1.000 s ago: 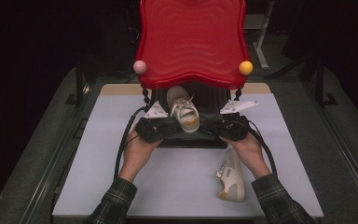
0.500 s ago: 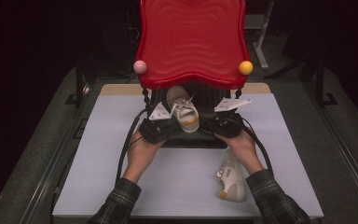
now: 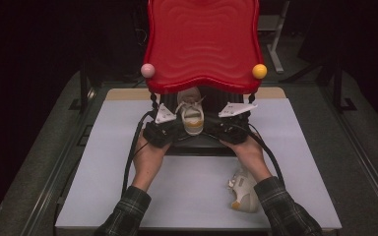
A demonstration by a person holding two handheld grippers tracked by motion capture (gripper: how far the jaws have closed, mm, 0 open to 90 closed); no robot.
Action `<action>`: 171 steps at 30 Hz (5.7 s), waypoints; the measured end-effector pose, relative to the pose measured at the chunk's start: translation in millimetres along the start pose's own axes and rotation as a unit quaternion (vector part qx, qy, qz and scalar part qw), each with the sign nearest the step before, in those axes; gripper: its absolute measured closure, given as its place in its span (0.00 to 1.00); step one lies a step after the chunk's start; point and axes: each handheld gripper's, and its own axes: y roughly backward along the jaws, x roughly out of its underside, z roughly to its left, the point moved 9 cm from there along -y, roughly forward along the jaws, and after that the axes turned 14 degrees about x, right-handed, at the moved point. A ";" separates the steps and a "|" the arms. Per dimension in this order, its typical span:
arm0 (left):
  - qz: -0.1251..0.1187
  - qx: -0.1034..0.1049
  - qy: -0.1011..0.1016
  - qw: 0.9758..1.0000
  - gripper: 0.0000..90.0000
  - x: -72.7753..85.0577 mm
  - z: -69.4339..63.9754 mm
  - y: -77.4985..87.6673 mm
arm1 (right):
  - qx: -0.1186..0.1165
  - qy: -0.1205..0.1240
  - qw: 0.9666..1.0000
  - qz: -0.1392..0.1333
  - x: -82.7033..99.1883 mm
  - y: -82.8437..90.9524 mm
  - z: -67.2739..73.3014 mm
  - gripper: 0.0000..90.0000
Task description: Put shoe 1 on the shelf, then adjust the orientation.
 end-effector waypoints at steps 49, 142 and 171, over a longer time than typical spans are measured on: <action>0.051 0.075 -0.019 0.996 0.33 84.5 -37.4 60.7 | -0.034 -0.009 0.999 -0.001 26.5 62.9 -7.3 1.00; 0.080 0.037 0.038 0.995 0.15 195.7 14.1 67.4 | 0.004 -0.060 0.983 0.172 222.7 162.6 -36.6 1.00; 0.079 0.037 0.039 0.995 0.15 195.7 14.3 67.3 | -0.042 -0.018 0.983 0.176 203.4 136.1 -7.6 0.99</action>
